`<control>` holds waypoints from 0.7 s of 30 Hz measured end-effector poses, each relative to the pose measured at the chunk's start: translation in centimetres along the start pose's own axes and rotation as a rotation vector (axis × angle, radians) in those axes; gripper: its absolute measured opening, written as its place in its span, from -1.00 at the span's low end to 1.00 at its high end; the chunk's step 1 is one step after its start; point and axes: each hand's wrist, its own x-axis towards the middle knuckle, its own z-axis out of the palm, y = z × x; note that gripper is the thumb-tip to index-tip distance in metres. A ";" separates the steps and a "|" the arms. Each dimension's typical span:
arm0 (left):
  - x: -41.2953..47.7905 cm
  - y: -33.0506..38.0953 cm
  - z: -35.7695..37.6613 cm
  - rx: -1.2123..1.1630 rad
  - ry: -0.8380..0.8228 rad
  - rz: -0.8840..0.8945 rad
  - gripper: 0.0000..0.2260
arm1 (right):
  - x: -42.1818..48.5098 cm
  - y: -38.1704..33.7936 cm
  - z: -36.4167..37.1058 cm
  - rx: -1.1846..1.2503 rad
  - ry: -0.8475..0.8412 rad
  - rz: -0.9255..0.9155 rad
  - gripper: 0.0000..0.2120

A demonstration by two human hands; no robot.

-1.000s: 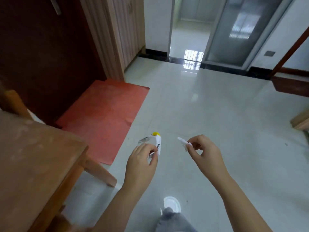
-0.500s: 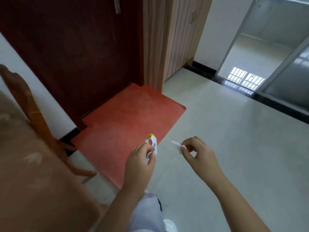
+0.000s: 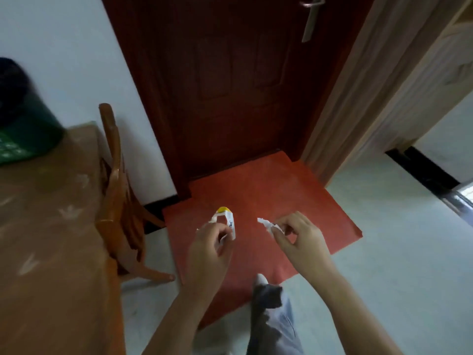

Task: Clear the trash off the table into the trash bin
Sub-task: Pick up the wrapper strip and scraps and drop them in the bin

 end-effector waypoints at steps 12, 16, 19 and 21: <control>18.5 3.0 1.6 0.037 0.315 -0.210 -0.92 | 25.2 0.6 -0.9 0.128 -0.221 -0.281 -0.94; 21.6 2.0 -0.1 0.044 0.434 -0.236 -0.93 | 30.7 -1.8 1.3 0.163 -0.299 -0.384 -0.95; 22.7 0.3 -2.4 0.033 0.536 -0.279 -0.94 | 33.5 -4.3 4.2 0.184 -0.375 -0.458 -0.95; 23.5 -1.1 -4.2 0.007 0.609 -0.296 -0.95 | 35.2 -6.2 6.6 0.190 -0.423 -0.510 -0.95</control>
